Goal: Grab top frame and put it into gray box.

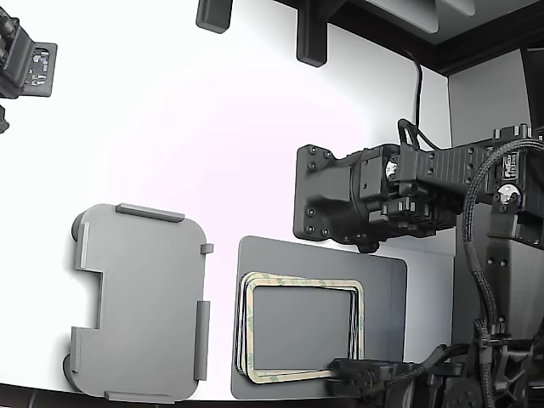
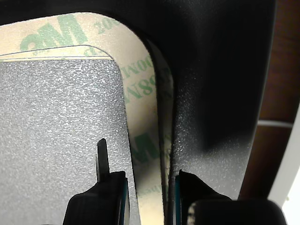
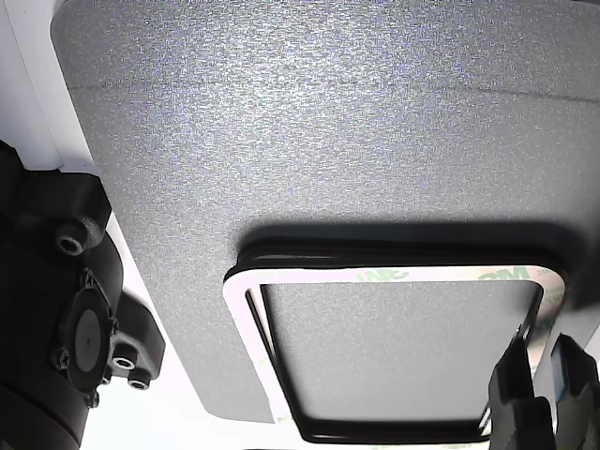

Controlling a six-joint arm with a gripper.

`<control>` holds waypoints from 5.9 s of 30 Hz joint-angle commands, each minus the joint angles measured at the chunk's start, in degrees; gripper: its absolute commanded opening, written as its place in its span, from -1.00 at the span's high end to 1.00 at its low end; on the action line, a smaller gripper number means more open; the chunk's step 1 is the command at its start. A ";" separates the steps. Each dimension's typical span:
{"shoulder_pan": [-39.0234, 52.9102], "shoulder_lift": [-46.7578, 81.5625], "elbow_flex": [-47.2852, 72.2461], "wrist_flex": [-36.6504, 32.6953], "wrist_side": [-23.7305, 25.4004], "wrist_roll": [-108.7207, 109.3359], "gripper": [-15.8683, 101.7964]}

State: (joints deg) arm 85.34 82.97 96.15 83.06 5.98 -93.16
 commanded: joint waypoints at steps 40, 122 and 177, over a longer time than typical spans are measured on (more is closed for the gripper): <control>-3.52 3.96 -10.20 7.65 1.05 17.93 0.91; -57.57 -0.88 -21.97 11.95 -4.04 214.98 0.95; -59.59 -3.08 -19.86 10.28 -5.80 213.40 0.95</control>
State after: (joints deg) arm 26.54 78.75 77.61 93.34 0.26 120.06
